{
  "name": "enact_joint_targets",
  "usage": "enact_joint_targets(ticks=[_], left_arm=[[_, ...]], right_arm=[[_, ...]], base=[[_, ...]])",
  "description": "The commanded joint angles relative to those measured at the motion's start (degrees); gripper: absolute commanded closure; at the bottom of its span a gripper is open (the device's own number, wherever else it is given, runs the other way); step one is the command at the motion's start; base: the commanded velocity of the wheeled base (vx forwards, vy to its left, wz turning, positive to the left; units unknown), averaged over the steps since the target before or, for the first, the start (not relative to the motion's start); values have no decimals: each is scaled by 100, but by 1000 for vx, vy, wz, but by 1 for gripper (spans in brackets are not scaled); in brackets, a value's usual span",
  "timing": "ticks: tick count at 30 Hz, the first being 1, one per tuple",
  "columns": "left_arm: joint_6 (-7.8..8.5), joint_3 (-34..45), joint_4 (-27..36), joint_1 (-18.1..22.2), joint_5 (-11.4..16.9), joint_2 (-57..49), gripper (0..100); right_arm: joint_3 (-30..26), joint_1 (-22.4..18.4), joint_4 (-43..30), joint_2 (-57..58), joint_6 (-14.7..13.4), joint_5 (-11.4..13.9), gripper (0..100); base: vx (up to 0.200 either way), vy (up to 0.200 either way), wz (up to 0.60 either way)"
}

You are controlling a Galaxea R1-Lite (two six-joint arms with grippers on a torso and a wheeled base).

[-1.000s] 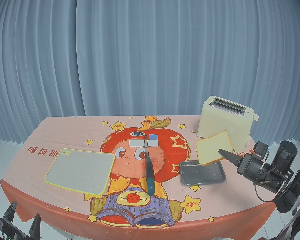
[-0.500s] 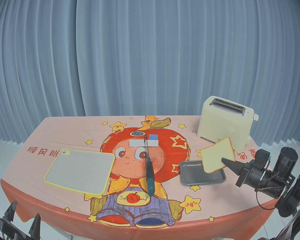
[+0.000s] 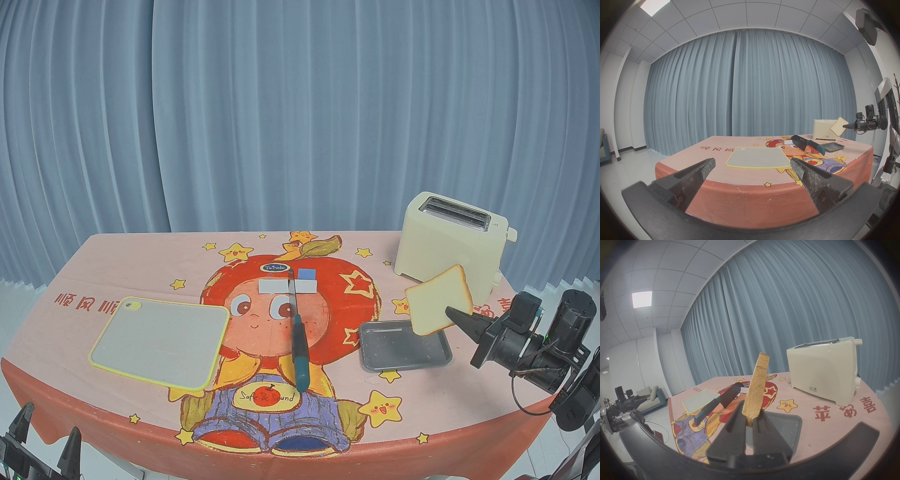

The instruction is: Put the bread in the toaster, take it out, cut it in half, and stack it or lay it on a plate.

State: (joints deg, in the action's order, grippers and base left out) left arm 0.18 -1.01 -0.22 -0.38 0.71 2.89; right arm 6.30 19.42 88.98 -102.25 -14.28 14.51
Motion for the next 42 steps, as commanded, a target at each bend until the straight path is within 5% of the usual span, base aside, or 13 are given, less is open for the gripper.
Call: enact_joint_targets(ticks=[1,33,42], left_arm=[[-1,101,-4,3,0,1,0],[-45,101,-4,3,-44,1,0],[-62,101,-4,3,-44,1,0]], right_arm=[[134,-193,49,39,4,0,100],[64,-290,41,-40,4,17,100],[55,-290,41,-40,4,17,100]], base=[[0,0,0],[0,0,0],[0,-200,0]])
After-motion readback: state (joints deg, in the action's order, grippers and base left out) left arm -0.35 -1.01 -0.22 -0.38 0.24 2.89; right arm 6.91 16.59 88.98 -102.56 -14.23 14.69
